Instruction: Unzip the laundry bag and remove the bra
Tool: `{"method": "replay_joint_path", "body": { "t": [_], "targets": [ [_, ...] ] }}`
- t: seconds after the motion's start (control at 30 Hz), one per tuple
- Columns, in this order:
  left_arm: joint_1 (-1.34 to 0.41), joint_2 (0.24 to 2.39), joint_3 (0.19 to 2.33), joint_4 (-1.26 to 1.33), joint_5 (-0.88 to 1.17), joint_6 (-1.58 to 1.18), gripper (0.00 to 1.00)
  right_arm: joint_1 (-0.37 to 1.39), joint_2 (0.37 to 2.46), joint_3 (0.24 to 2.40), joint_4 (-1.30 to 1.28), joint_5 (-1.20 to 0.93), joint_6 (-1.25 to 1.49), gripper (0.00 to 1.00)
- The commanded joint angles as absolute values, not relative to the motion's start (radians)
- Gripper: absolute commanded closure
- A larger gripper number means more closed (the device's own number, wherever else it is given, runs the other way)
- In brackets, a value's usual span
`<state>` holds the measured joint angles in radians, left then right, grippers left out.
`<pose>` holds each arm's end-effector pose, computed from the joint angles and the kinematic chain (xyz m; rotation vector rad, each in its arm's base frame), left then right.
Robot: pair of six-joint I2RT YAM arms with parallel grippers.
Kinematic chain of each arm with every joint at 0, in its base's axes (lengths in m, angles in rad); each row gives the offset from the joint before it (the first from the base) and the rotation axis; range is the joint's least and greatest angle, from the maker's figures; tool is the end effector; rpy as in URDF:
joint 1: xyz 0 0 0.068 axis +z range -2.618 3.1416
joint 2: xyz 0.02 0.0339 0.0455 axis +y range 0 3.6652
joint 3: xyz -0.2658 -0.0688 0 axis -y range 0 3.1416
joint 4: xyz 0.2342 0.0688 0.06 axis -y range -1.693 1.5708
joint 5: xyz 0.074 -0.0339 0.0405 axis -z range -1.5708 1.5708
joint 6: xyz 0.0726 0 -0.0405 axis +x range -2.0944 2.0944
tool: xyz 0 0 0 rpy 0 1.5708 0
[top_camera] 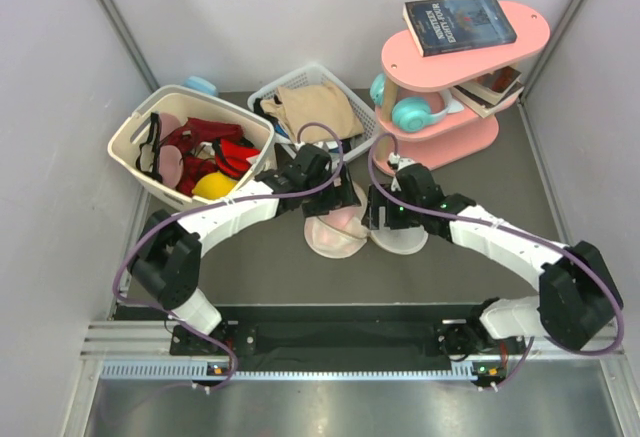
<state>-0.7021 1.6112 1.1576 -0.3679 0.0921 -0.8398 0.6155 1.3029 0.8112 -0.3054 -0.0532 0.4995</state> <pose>0.2760 -0.2422 0.2233 -0.1296 2.5516 -0.7844 0.2319 0.1687 0.2073 -0.1685 2.4433 0.5831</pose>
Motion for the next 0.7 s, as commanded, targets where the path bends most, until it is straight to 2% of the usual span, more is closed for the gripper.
{"method": "replay_joint_path", "body": {
  "t": [0.0, 0.33, 0.43, 0.47, 0.53, 0.57, 0.67],
  "targets": [
    [-0.704, 1.586, 1.157, -0.362, 0.072, -0.847, 0.04, 0.577, 1.36, 0.822, -0.181, -0.146, 0.526, 0.16],
    [-0.704, 1.611, 1.135, -0.333, 0.072, -0.851, 0.03, 0.565, 1.483, 0.801, -0.152, -0.218, 0.548, 0.19],
    [-0.704, 1.615, 1.127, -0.342, 0.063, -0.851, 0.02, 0.563, 1.505, 0.802, -0.143, -0.242, 0.548, 0.32],
    [-0.704, 1.617, 1.124, -0.347, 0.058, -0.853, 0.02, 0.563, 1.509, 0.808, -0.15, -0.248, 0.545, 0.41],
    [-0.704, 1.617, 1.12, -0.353, 0.049, -0.856, 0.01, 0.558, 1.531, 0.821, -0.161, -0.258, 0.532, 0.52],
    [-0.704, 1.618, 1.112, -0.354, 0.048, -0.857, 0.01, 0.557, 1.534, 0.822, -0.167, -0.265, 0.529, 0.65],
    [-0.704, 1.629, 1.108, -0.356, 0.041, -0.862, 0.01, 0.552, 1.525, 0.828, -0.193, -0.253, 0.523, 0.91]
  ]
}}
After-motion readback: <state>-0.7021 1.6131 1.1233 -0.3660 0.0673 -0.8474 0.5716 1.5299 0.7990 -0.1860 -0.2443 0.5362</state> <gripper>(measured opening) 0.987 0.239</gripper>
